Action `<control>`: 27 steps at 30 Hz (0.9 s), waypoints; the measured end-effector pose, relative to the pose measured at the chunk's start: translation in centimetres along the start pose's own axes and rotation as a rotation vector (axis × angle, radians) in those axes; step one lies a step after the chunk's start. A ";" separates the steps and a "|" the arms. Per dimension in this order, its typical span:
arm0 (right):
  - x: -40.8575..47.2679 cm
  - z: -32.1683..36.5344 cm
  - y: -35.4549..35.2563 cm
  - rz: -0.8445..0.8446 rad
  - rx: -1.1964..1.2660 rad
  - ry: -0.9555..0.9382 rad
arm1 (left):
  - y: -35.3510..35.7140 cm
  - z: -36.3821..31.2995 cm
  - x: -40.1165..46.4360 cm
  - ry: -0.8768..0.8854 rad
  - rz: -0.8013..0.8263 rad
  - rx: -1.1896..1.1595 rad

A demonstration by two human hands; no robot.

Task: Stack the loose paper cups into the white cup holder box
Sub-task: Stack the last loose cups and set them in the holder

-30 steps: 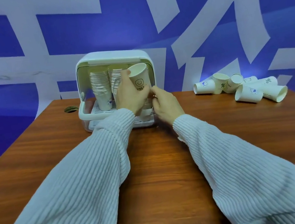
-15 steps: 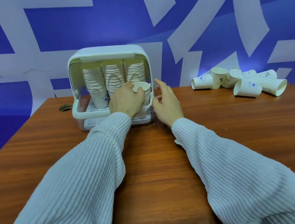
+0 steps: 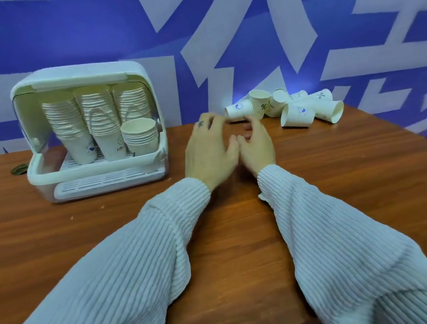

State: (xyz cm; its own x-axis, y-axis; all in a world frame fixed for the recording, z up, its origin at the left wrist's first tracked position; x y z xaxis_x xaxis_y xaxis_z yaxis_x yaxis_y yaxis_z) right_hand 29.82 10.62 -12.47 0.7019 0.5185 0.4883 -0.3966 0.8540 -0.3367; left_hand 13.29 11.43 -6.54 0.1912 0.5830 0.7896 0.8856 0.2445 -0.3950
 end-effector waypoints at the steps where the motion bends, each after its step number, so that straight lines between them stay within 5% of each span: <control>1: 1.0 -1.3 -1.3 -0.023 -0.037 0.010 | 2.2 -0.5 -1.1 -0.049 0.068 -0.043; 8: 8.4 -11.5 -11.4 -0.224 -0.191 0.234 | 13.0 -0.8 -5.1 -0.417 0.423 -0.177; 15: 13.0 -16.2 -10.1 -0.186 0.147 0.465 | 15.7 3.5 -2.3 -0.587 0.315 0.035; 19: 14.7 -17.2 -8.6 -0.121 0.166 0.478 | 16.8 2.4 -2.1 -0.436 0.326 0.086; 24: 16.4 -13.9 -8.9 -0.170 -0.520 0.037 | 16.7 2.5 -2.0 -0.417 0.315 0.081; 27: 16.2 -13.2 -6.9 -0.084 -0.673 -0.117 | 16.6 2.2 -2.0 -0.402 0.312 0.072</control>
State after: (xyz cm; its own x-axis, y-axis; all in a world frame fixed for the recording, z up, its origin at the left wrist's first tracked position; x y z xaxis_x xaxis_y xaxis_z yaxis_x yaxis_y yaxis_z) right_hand 51.77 12.54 -12.80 0.6309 0.4854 0.6053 0.1362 0.6987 -0.7023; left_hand 26.65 16.01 -15.70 0.2513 0.8850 0.3919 0.7781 0.0561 -0.6256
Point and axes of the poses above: each hand's wrist, its own x-axis towards the middle knuckle, its own y-axis out of the palm, z = x × y, the point moved 10 cm from there along x, towards the middle knuckle, and after that the axes turned 13 degrees about -z, right-handed, at the moved point
